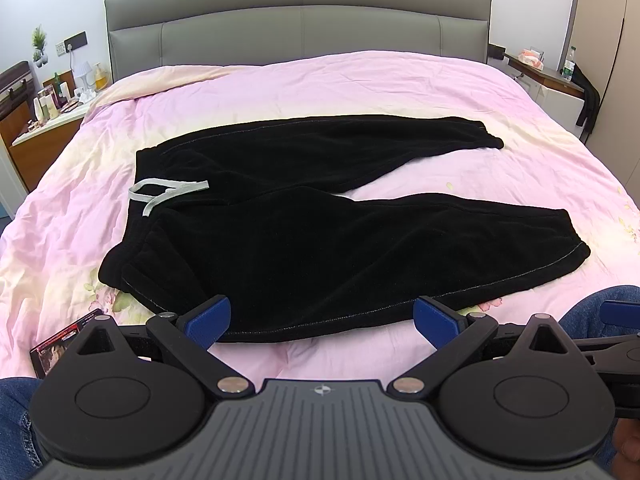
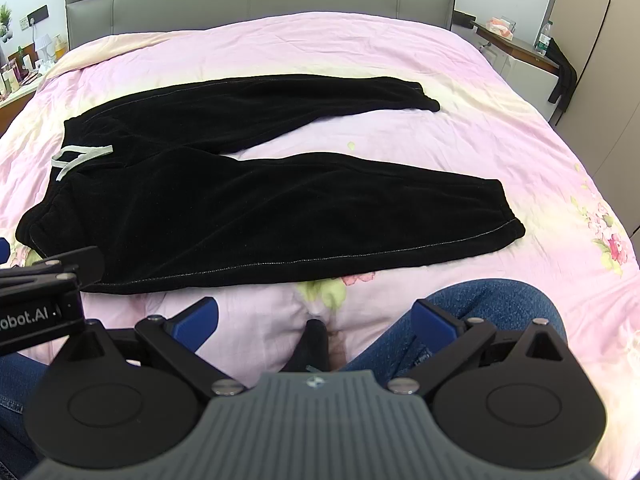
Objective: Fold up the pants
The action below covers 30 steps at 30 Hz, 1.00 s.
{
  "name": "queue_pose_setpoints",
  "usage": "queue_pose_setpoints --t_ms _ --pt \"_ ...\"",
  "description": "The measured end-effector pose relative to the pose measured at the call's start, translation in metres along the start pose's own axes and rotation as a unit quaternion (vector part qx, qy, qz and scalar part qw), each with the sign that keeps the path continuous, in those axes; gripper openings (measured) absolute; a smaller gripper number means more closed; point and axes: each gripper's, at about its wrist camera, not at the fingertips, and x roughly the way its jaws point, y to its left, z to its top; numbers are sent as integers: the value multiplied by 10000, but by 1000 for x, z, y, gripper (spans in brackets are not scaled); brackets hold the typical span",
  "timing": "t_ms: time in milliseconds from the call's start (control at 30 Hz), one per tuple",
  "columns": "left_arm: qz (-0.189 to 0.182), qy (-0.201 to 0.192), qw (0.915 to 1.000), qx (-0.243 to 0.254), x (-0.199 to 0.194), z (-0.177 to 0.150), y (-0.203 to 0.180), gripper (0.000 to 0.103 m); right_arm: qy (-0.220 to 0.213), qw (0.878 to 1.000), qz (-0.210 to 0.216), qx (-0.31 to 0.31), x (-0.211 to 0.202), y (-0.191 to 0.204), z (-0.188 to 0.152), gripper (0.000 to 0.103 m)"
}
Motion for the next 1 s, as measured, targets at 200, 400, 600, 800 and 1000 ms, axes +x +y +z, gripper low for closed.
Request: queue_pose_setpoints --t_ms 200,400,600,800,1000 --pt "-5 3 10000 -15 2 1 -1 103 -5 10000 -12 2 0 0 0 98" --pt "-9 13 10000 -16 3 1 -1 103 3 10000 -17 -5 0 0 1 98" --pt "-12 15 10000 -20 3 1 -1 103 1 10000 -19 -9 0 0 1 98" --pt "-10 14 10000 -18 3 1 -1 103 7 10000 -16 -13 1 -1 2 98" --pt "-11 20 10000 -18 3 1 0 103 12 10000 -18 -13 1 -1 1 98"
